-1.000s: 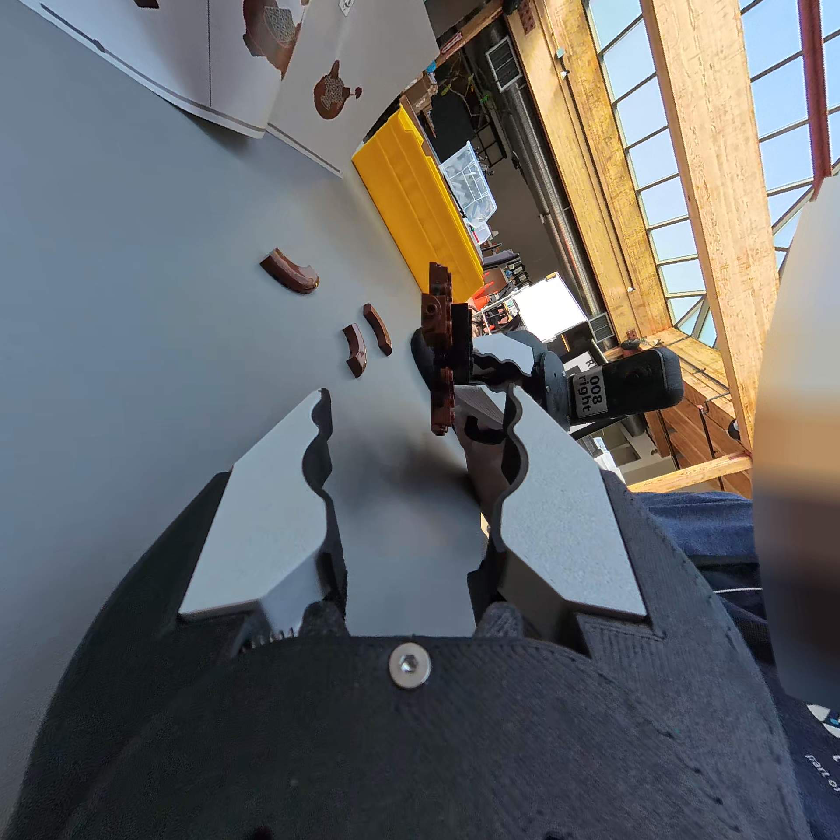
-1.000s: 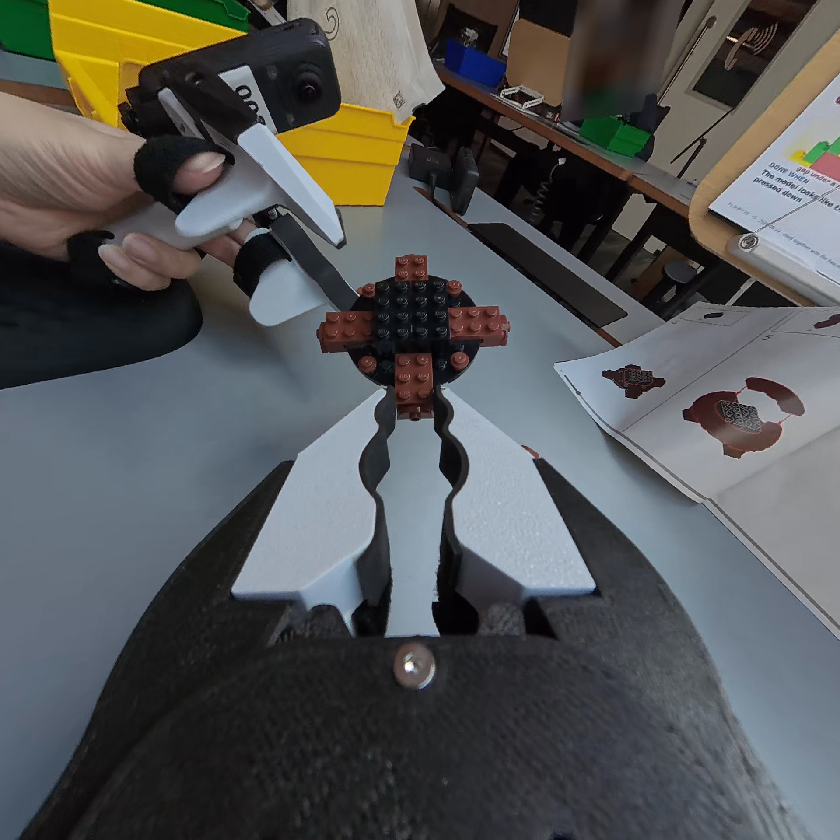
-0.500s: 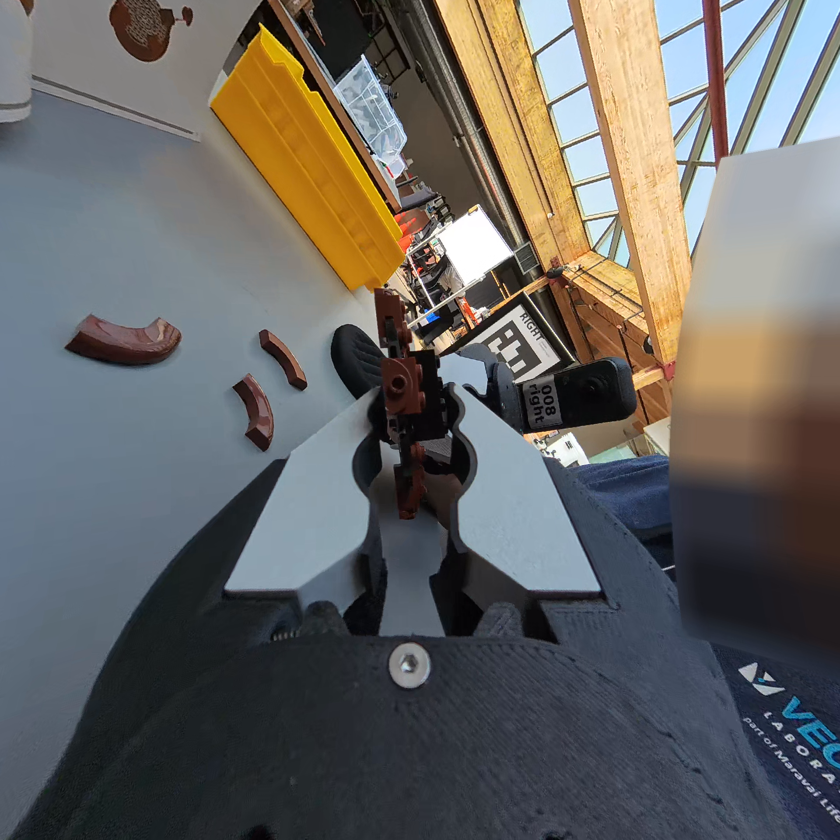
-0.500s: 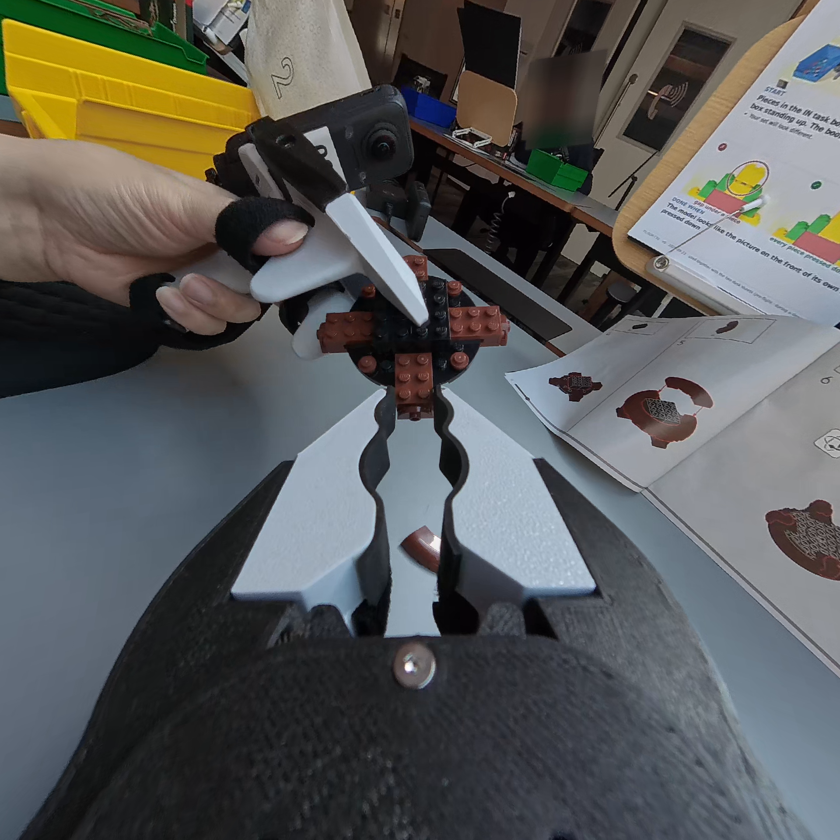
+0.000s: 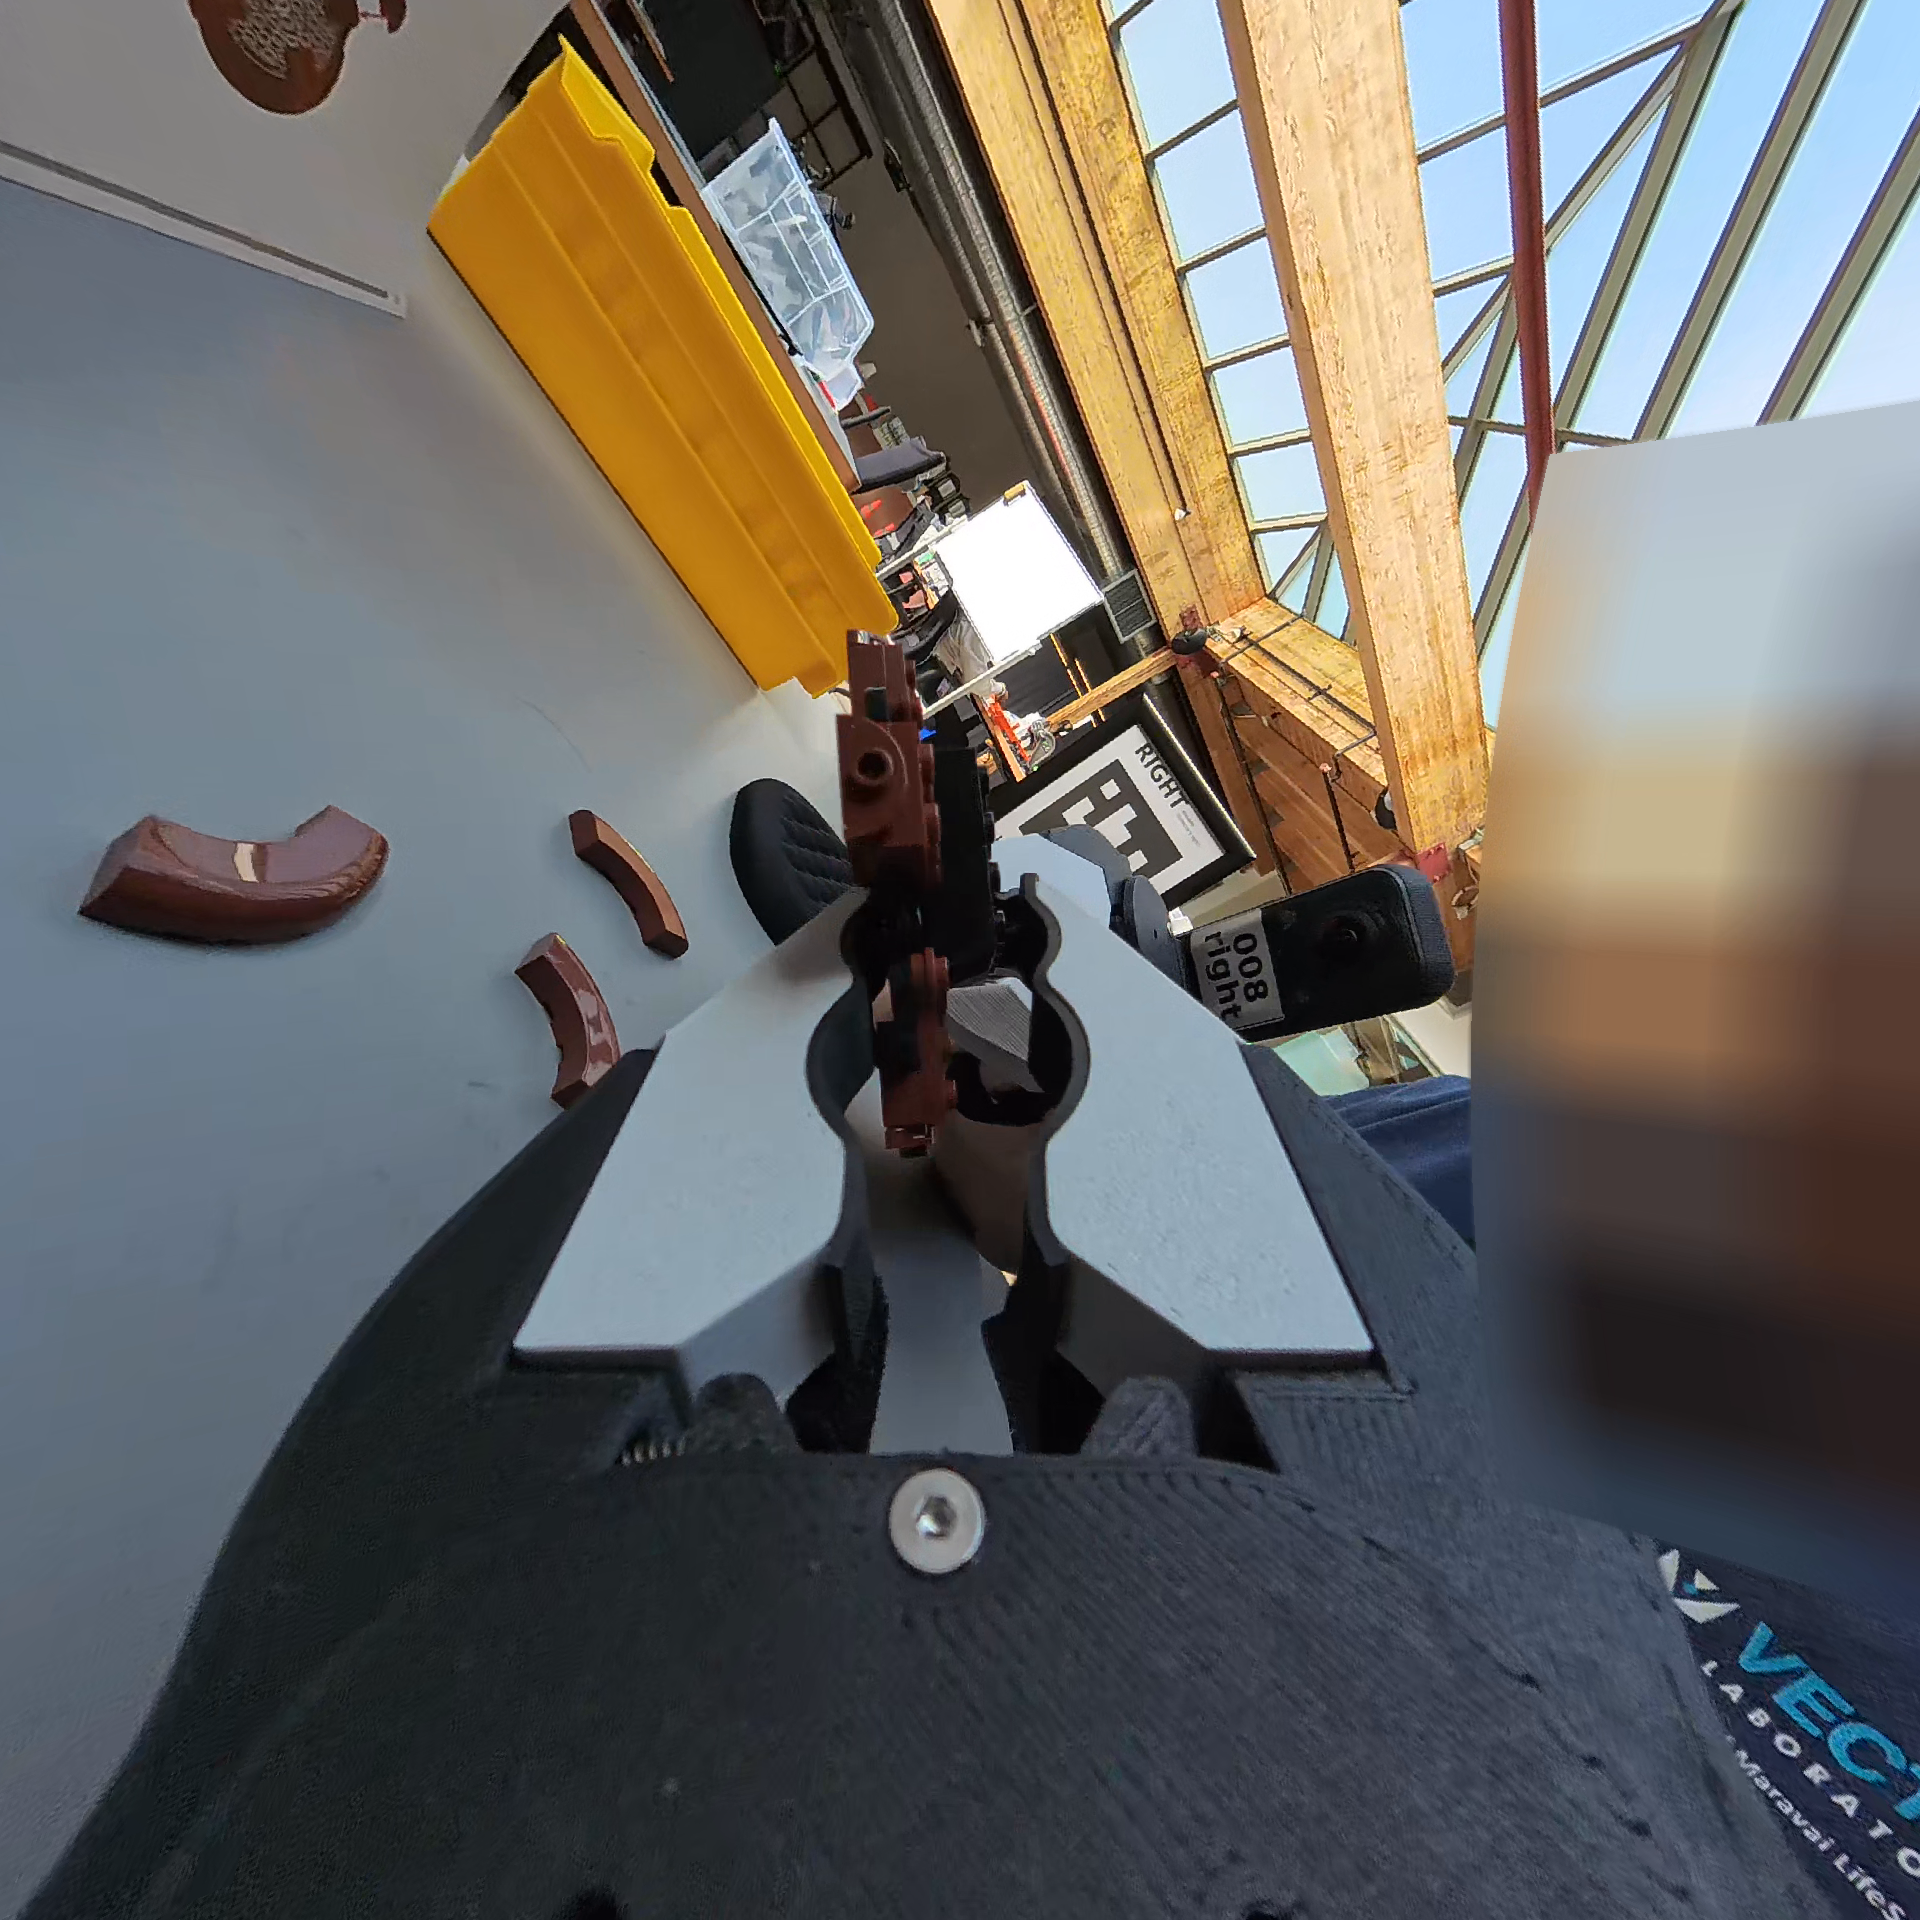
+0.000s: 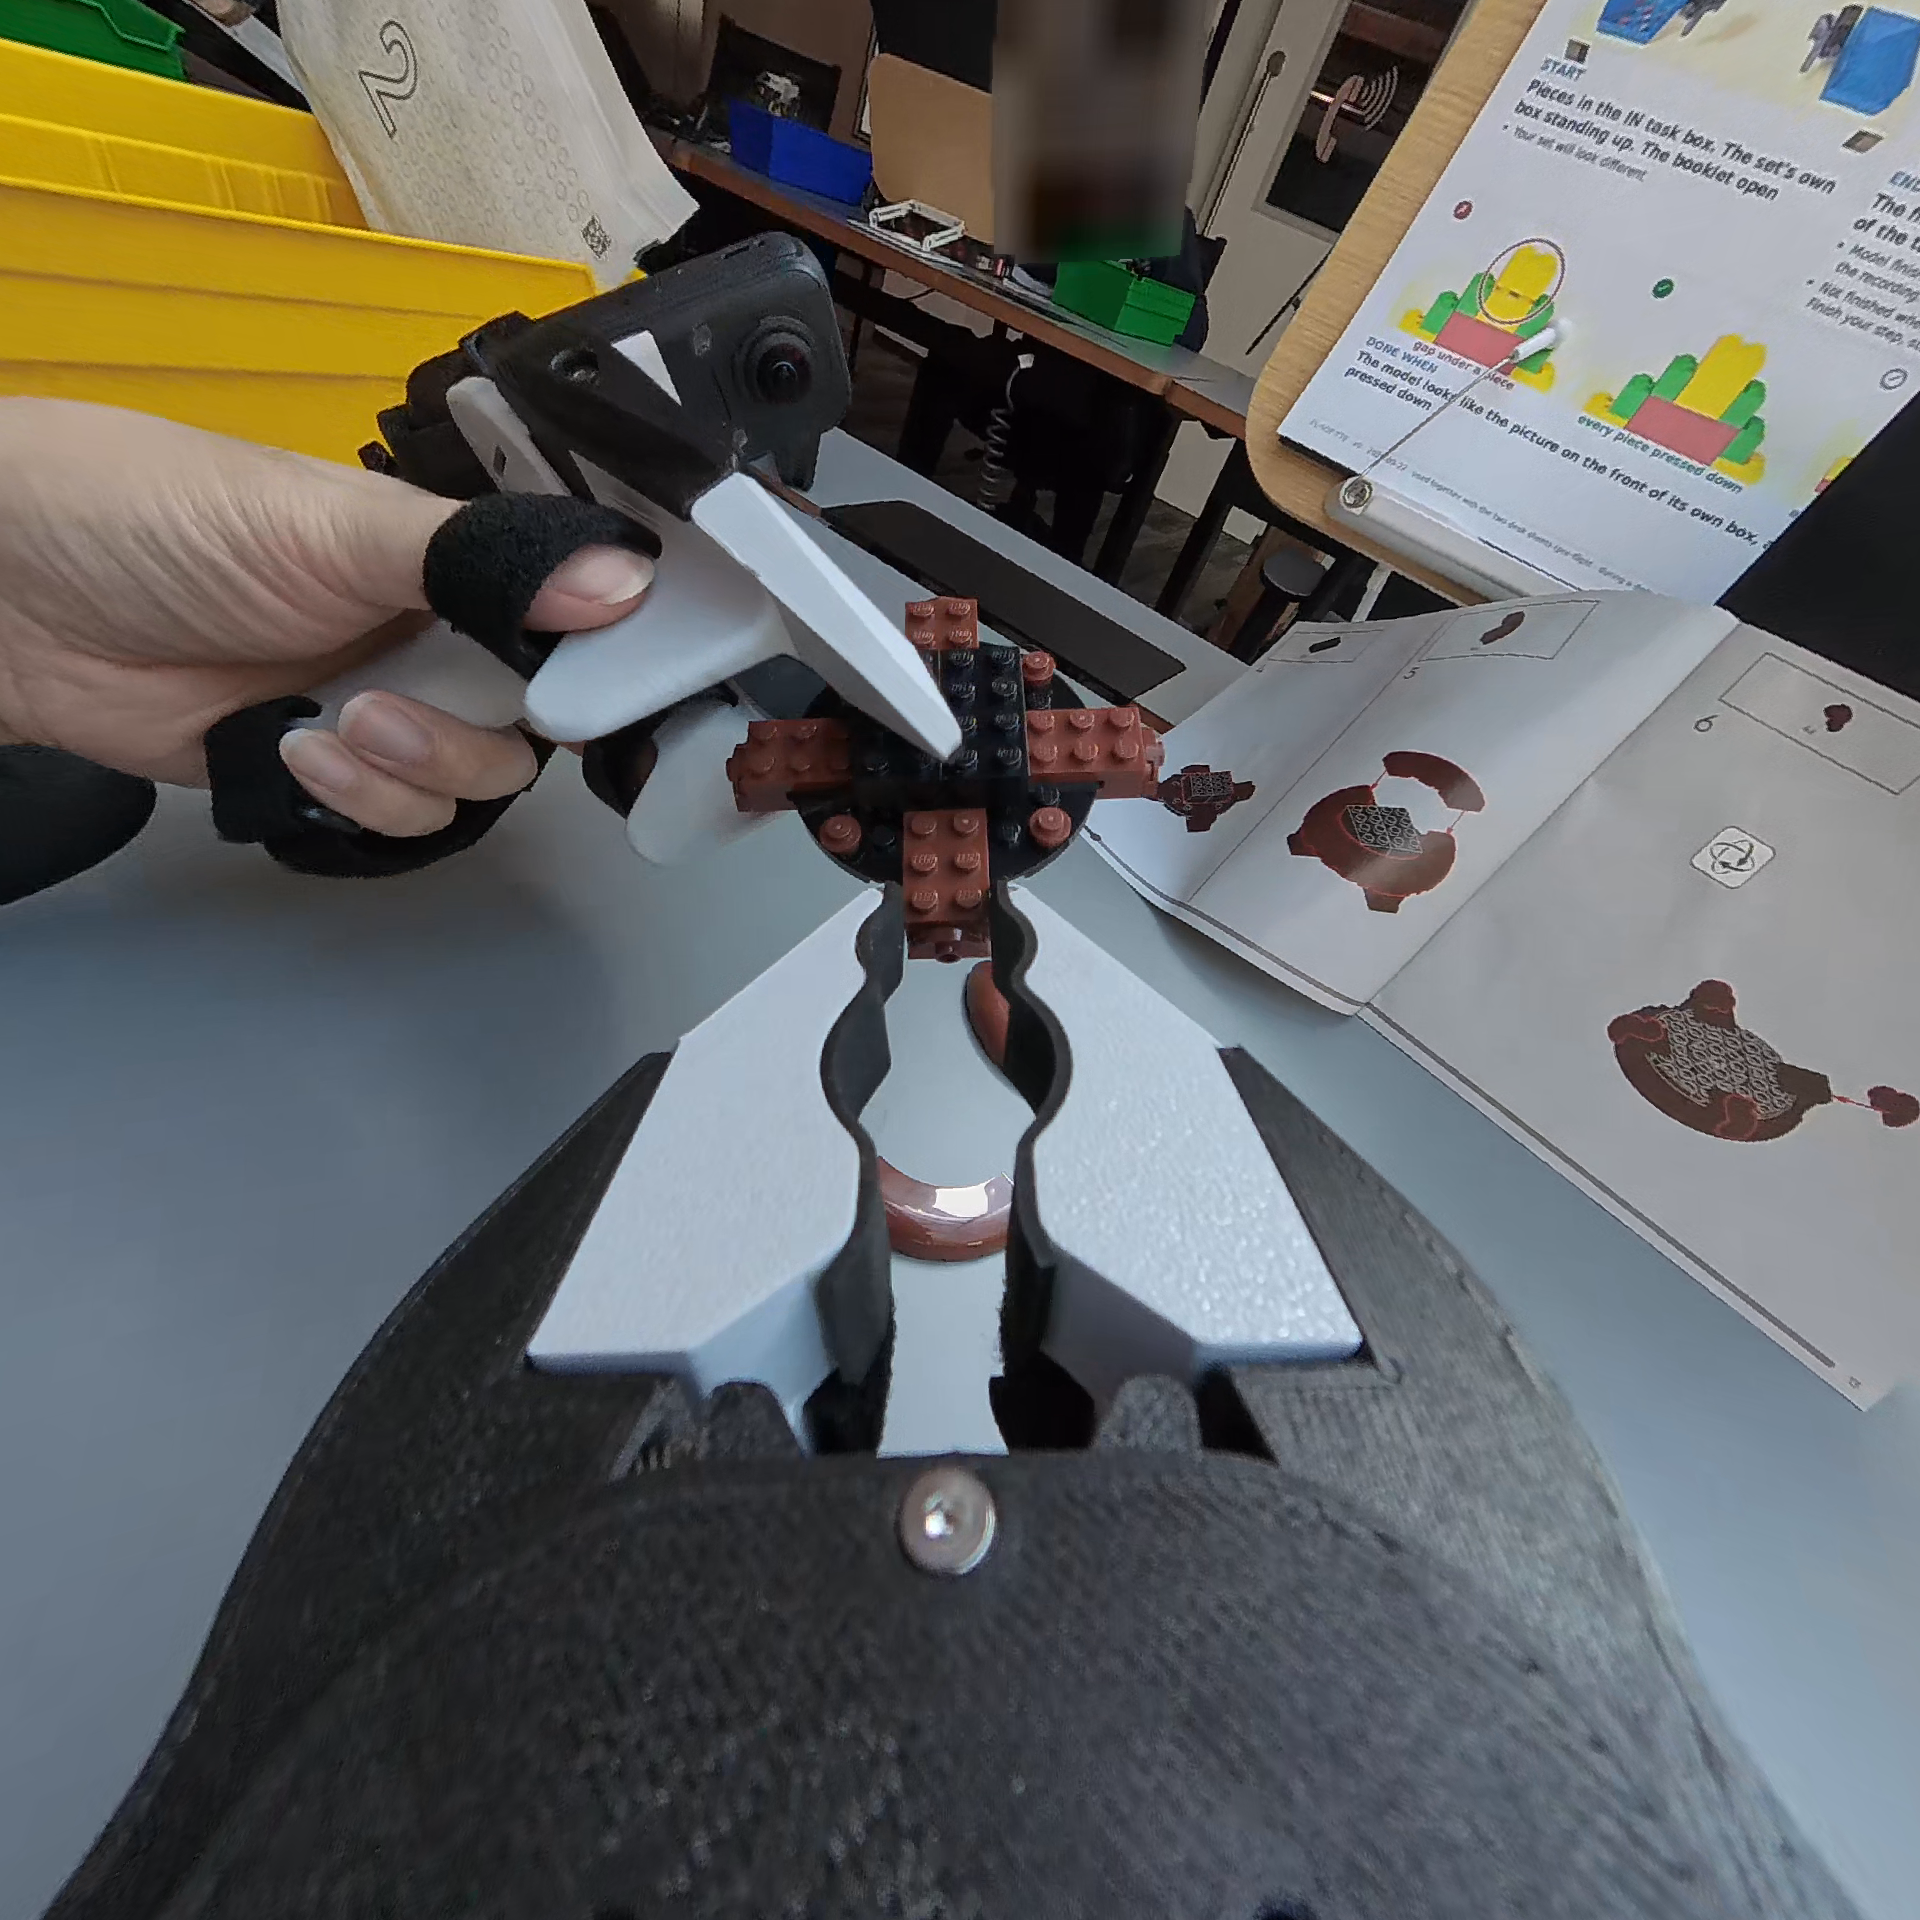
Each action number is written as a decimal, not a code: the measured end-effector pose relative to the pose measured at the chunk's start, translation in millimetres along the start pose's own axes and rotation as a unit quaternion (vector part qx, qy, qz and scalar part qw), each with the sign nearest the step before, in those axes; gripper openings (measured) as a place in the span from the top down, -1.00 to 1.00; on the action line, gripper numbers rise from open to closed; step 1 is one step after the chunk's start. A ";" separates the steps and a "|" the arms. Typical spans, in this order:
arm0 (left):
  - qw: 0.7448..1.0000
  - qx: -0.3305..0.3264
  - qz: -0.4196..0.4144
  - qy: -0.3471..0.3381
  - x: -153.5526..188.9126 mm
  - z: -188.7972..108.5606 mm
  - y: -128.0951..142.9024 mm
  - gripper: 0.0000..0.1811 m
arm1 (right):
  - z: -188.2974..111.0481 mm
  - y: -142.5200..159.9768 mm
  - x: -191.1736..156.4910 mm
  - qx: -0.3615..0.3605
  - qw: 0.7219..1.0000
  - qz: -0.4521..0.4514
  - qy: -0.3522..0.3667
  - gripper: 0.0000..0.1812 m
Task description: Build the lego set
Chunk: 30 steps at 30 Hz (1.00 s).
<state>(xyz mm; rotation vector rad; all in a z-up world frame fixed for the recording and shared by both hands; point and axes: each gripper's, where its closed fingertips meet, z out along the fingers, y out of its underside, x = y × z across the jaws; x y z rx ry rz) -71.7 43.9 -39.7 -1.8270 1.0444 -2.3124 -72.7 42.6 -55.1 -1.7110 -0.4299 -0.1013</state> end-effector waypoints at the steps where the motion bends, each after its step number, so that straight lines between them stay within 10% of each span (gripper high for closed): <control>1: 1.000 0.005 0.002 -0.001 -2.1 -0.1 -0.1 0.80 | 0.3 0.2 0.0 -0.001 1.000 -0.001 0.002 0.83; 15: 1.000 0.019 0.011 -0.002 -8.4 -9.8 1.6 0.81 | 4.7 2.5 -7.4 -0.005 1.000 -0.007 -0.005 0.82; 22: 0.998 0.021 0.016 -0.051 -24.6 -24.4 -1.0 0.82 | -11.2 -11.3 10.1 0.040 0.999 -0.009 -0.025 0.44; 30: 0.999 -0.015 -0.001 -0.045 -23.2 -25.9 6.3 0.82 | -33.6 31.7 41.6 -0.110 0.979 -0.082 -0.149 0.43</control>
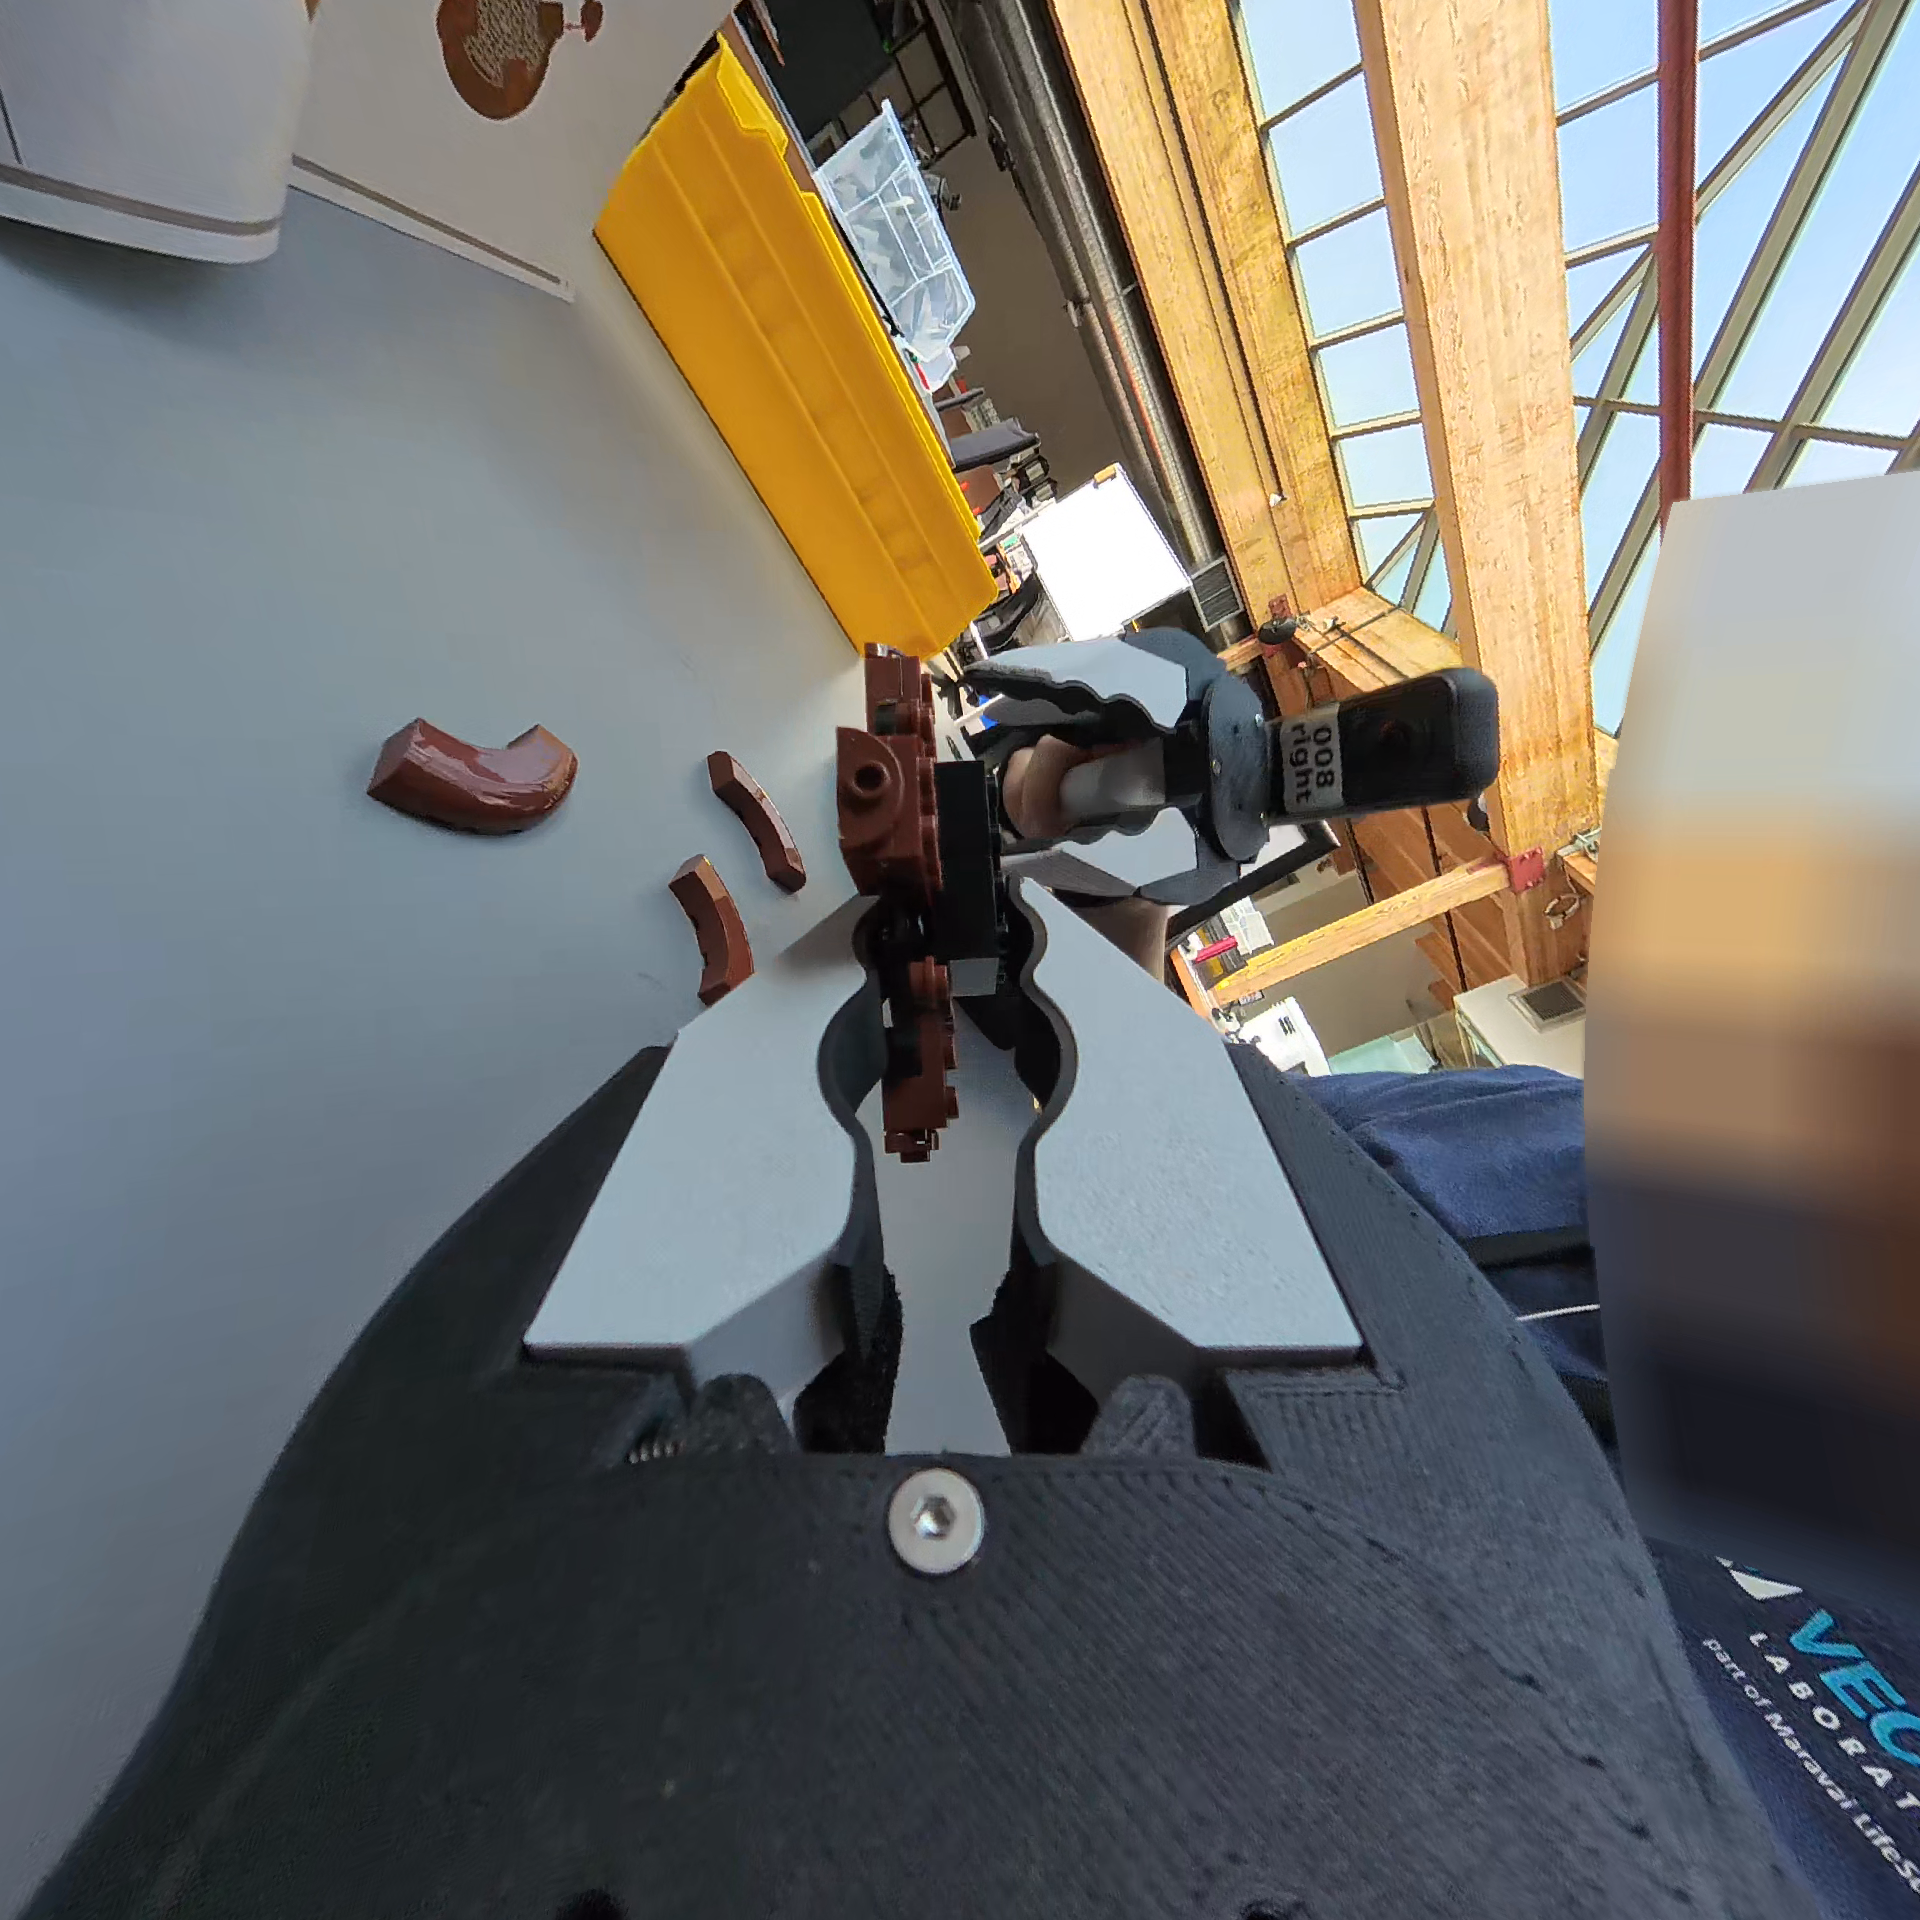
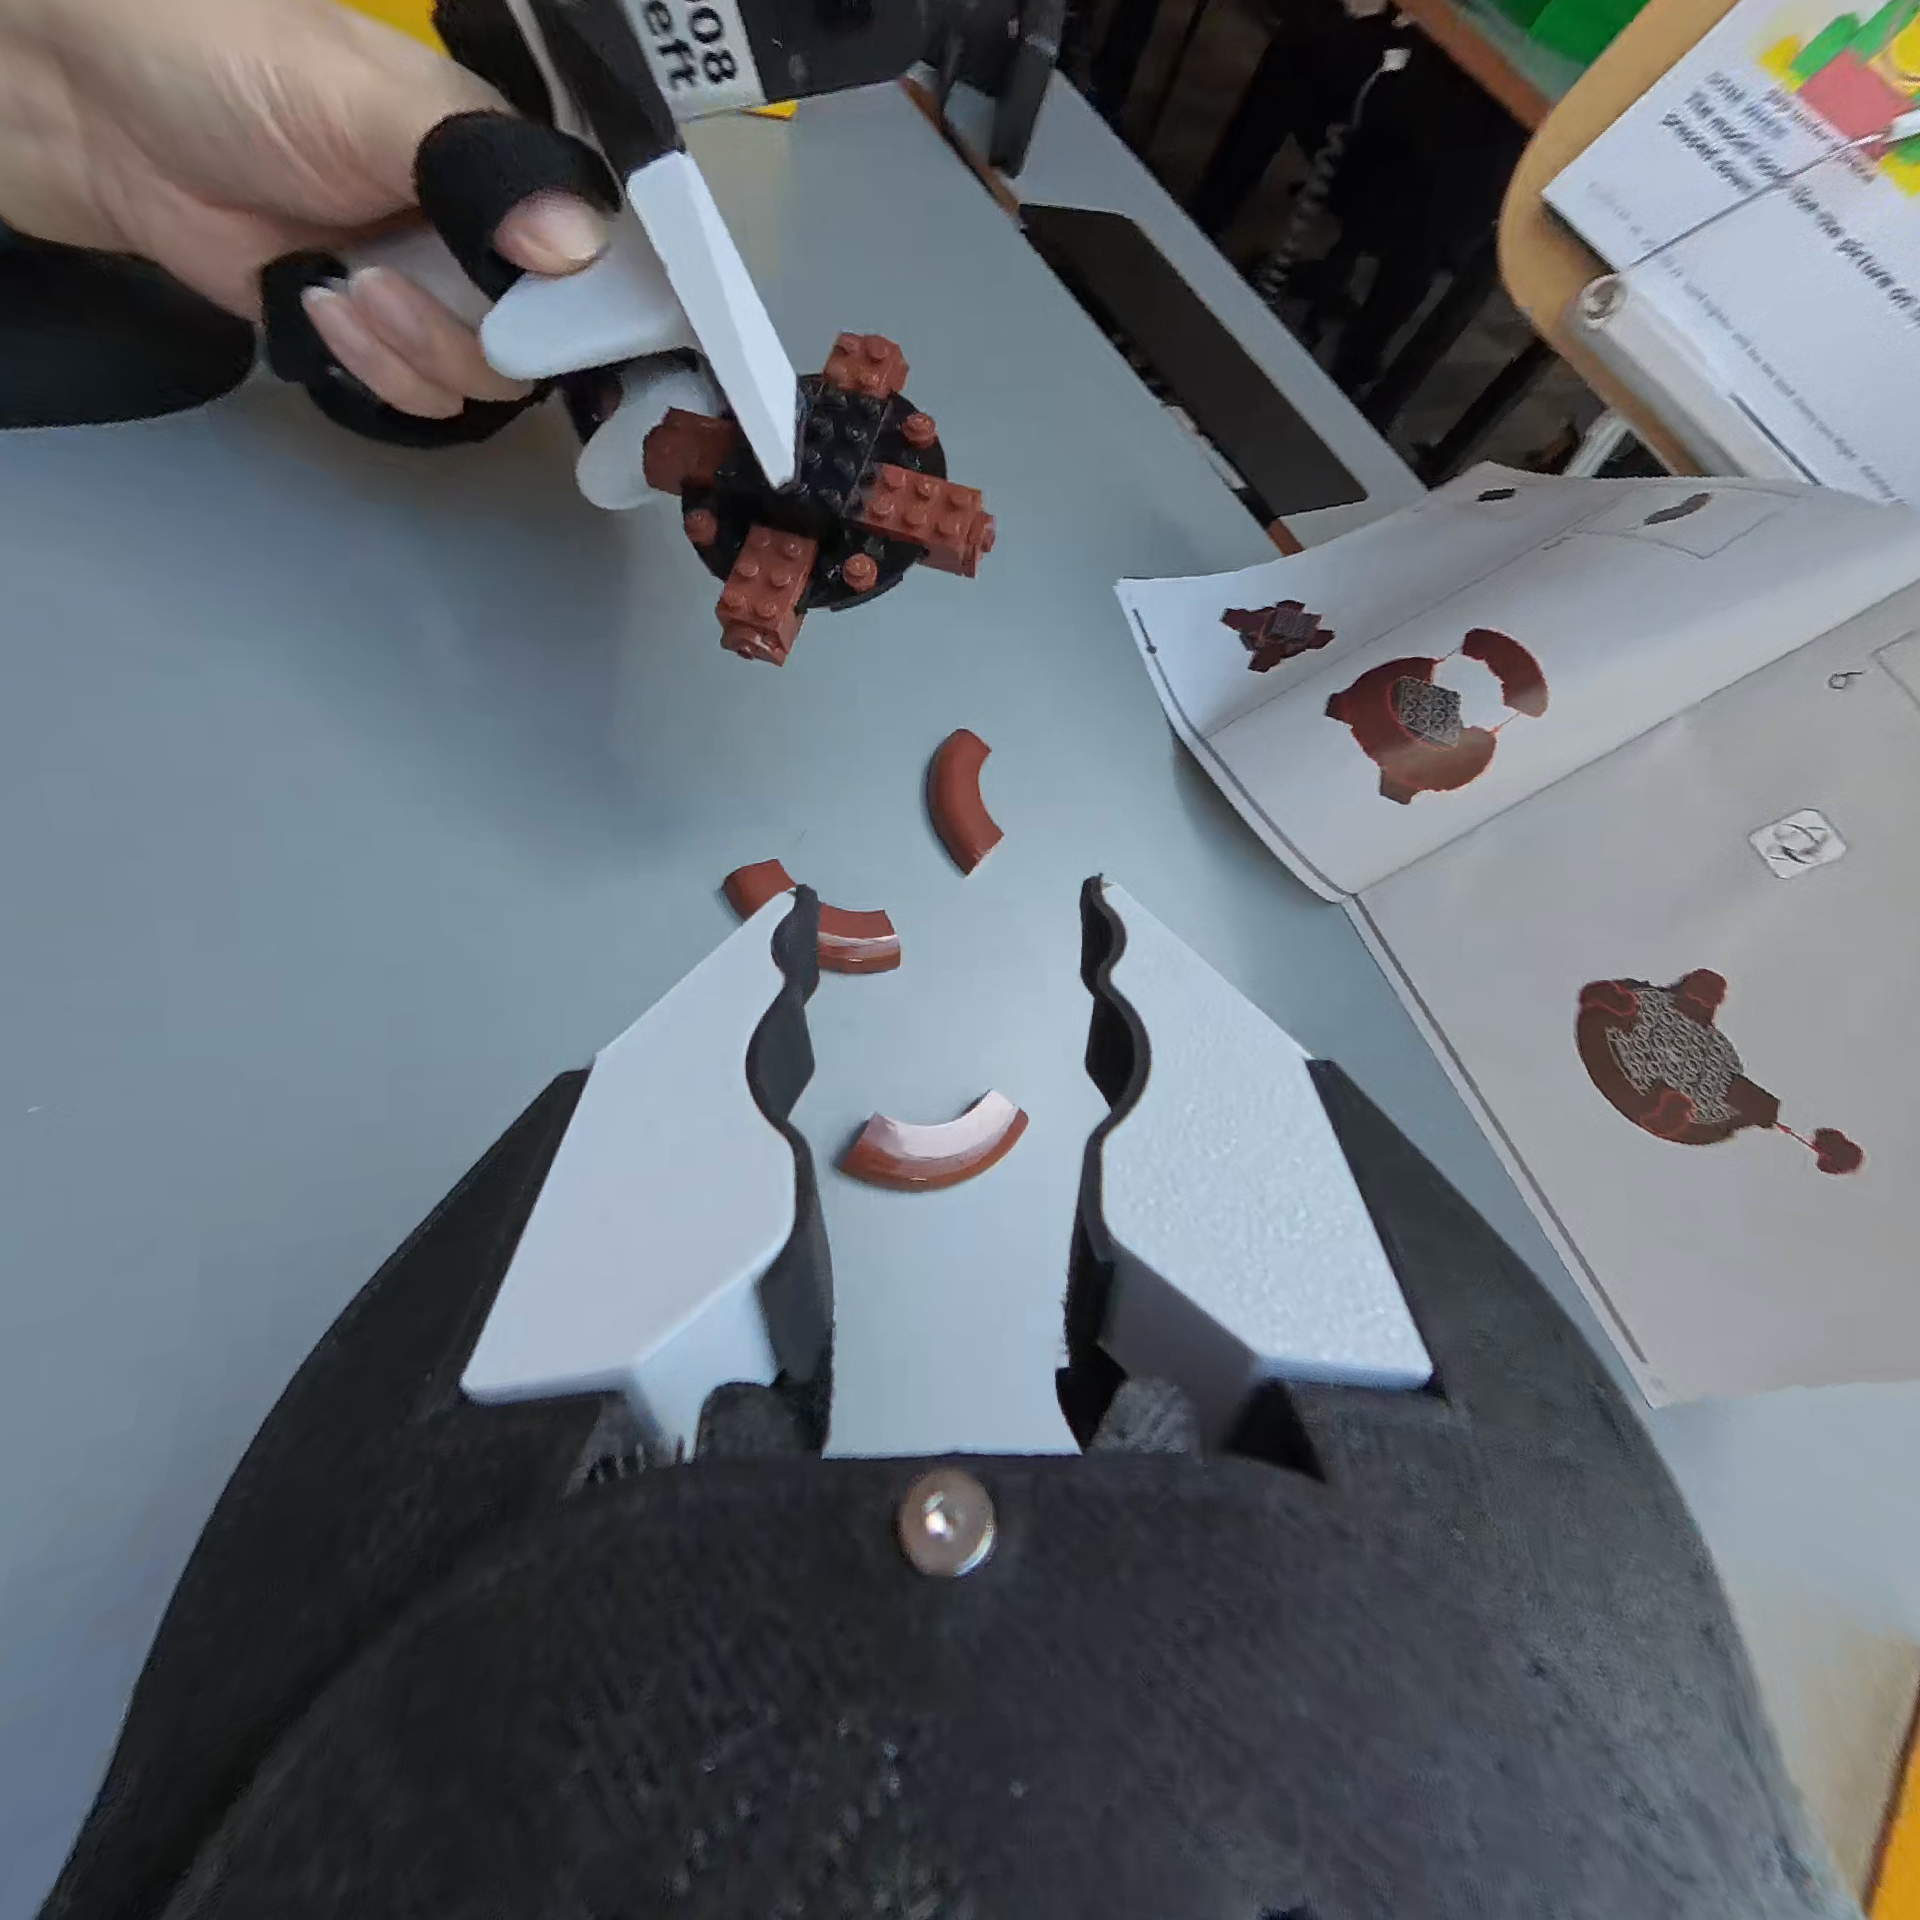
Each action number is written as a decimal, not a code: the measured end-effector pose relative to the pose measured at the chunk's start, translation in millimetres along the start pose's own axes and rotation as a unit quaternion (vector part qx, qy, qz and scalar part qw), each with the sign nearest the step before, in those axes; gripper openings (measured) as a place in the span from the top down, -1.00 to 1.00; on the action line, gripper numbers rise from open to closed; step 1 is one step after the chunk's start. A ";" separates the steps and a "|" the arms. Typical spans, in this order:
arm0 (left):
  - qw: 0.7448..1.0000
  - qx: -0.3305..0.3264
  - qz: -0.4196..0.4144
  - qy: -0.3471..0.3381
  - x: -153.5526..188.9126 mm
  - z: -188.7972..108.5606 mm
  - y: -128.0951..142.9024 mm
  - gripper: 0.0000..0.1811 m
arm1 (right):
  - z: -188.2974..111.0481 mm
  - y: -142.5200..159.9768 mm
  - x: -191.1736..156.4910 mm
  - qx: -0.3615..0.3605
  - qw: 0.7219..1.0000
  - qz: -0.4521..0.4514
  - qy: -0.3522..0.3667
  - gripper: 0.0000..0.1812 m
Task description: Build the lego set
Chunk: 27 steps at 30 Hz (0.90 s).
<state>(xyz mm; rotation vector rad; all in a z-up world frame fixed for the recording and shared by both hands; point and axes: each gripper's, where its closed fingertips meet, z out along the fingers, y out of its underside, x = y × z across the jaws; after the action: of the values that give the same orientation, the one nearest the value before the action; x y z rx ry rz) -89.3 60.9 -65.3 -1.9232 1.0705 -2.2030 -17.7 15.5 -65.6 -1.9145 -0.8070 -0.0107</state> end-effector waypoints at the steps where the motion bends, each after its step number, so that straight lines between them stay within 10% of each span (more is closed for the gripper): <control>1: 1.000 -0.015 -0.001 0.001 0.4 1.3 4.0 0.82 | 0.7 -5.3 -1.5 0.012 0.999 0.005 -0.033 0.43; 6: 0.997 -0.076 -0.016 0.024 2.7 3.5 22.3 0.81 | 33.3 -38.0 -6.3 0.070 0.957 0.162 -0.229 0.39; 12: 0.992 -0.127 -0.002 0.020 9.4 4.6 37.5 0.81 | 57.6 -60.3 -16.8 0.054 0.810 0.368 -0.453 0.41; 27: 0.983 -0.184 0.009 0.008 10.2 5.7 59.1 0.81 | 52.6 -48.4 -67.3 -0.009 0.699 0.444 -0.560 0.72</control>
<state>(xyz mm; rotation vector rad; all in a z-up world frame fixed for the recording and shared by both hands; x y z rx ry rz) -110.6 8.6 -86.2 -2.0116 1.5870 -2.1336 -113.4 35.2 -75.6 -2.0290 -0.4712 1.8938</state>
